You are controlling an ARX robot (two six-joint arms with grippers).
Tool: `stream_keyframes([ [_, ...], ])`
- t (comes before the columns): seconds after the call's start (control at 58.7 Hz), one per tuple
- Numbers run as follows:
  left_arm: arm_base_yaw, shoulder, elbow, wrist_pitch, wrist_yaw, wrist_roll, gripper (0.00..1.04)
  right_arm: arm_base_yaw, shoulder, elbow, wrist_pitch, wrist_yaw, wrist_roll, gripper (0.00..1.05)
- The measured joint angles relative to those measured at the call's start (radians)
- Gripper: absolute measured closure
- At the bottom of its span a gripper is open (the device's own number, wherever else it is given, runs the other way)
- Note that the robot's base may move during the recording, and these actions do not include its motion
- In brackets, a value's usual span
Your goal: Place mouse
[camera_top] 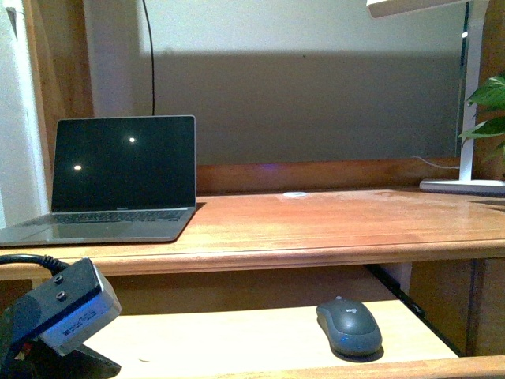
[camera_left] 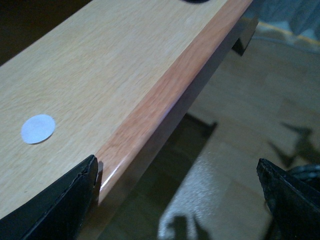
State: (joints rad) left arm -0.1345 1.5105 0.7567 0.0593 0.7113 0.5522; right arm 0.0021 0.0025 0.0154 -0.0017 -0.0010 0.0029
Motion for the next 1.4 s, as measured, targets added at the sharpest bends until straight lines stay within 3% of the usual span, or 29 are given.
stream_keyframes([
  [0.153, -0.018, -0.063, 0.0, 0.062, 0.016, -0.225, 0.08, 0.0, 0.0, 0.0, 0.0, 0.0, 0.0, 0.07],
  [0.255, -0.018, -0.086, 0.009, 0.181, -0.089, -0.372, 0.08, 0.0, 0.0, 0.0, 0.0, 0.0, 0.0, 0.07],
  [0.29, -0.014, -0.089, 0.019, 0.227, -0.172, -0.424, 0.08, 0.0, 0.0, 0.0, 0.0, 0.0, 0.0, 0.07],
  [0.426, 0.011, -0.2, -0.007, 0.354, -0.709, -0.464, 0.08, 0.0, 0.0, 0.0, 0.0, 0.0, 0.0, 0.07],
  [0.562, -0.009, -0.392, -0.106, 0.314, -0.934, -0.472, 0.08, 0.0, 0.0, 0.0, 0.0, 0.0, 0.0, 0.07],
  [0.63, -0.066, -0.552, -0.189, 0.238, -1.055, -0.486, 0.08, 0.0, 0.0, 0.0, 0.0, 0.0, 0.0, 0.07],
  [0.852, -0.37, -1.034, -0.382, -0.066, -1.371, -0.497, 0.08, 0.0, 0.0, 0.0, 0.0, 0.0, 0.0, 0.07],
  [0.869, -0.394, -1.083, -0.397, -0.081, -1.371, -0.5, 0.09, 0.0, 0.0, 0.0, 0.0, 0.0, 0.0, 0.07],
  [0.903, -0.386, -1.174, -0.435, -0.073, -1.273, -0.517, 0.18, 0.0, 0.0, 0.0, 0.0, 0.0, 0.0, 0.07],
  [1.005, -0.232, -1.318, -0.552, -0.065, -1.058, -0.534, 0.4, 0.0, 0.0, 0.0, 0.0, 0.0, 0.0, 0.07],
  [1.277, -0.045, -1.406, -0.645, -0.065, -0.882, -0.542, 0.88, 0.0, 0.001, 0.0, -0.001, 0.002, 0.001, 0.07],
  [1.328, 0.01, -1.42, -0.657, -0.068, -0.798, -0.543, 1.01, 0.049, 0.071, 0.028, -0.038, 0.09, 0.045, 0.07],
  [1.363, 0.079, -1.432, -0.666, -0.068, -0.733, -0.545, 1.02, 0.104, 0.154, 0.061, -0.021, 0.141, 0.061, 0.07],
  [1.397, 0.111, -1.435, -0.671, -0.068, -0.729, -0.546, 1.02, 0.167, 0.226, 0.098, 0.002, 0.183, 0.072, 0.07],
])
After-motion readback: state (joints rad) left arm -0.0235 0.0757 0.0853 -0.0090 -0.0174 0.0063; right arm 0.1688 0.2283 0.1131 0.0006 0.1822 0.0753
